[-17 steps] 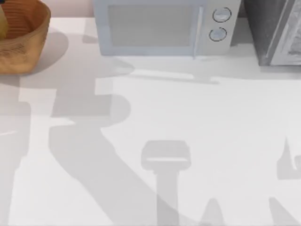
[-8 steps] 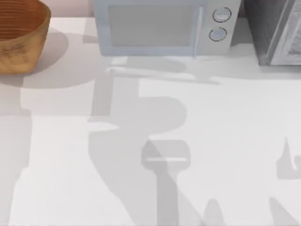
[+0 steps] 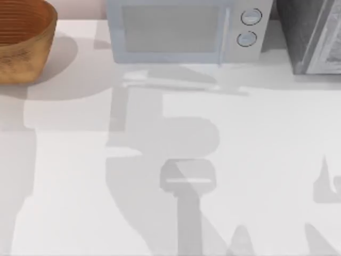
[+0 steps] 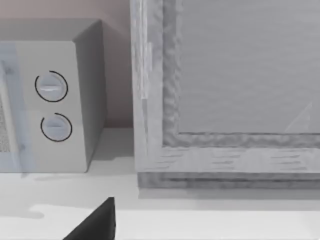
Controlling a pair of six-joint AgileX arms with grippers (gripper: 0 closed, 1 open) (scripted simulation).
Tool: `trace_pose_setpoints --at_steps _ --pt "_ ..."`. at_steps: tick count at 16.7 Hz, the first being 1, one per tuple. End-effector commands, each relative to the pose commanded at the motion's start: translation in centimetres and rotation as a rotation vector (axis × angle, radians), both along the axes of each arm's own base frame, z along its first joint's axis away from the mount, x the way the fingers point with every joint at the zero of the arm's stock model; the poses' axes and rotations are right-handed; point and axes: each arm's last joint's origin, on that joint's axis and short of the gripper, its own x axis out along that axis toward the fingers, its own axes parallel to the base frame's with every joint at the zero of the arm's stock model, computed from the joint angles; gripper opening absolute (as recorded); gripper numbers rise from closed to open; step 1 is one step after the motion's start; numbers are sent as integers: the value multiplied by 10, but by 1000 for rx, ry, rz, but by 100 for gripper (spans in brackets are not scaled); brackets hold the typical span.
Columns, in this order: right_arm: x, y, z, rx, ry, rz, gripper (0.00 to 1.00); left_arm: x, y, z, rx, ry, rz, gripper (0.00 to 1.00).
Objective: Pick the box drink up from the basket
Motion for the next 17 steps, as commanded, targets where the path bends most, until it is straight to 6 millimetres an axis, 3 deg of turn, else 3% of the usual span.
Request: trace_pose_setpoints --at_steps 3,5,8,10,12,14,17 --pt "0 0 0 0 0 0 100 -36 -12 16 -9 11 -1 0" --pt "0 0 0 0 0 0 100 -73 -24 30 -10 6 -2 0" --pt "0 0 0 0 0 0 100 -145 -42 45 -7 -22 -5 0" --pt "0 0 0 0 0 0 100 -198 -53 43 -3 -51 -6 0" --pt "0 0 0 0 0 0 100 -248 -61 30 1 -80 -6 0" --pt "0 0 0 0 0 0 100 -287 -67 5 2 -96 -5 0" --pt "0 0 0 0 0 0 100 -323 -72 -46 3 -88 -1 0"
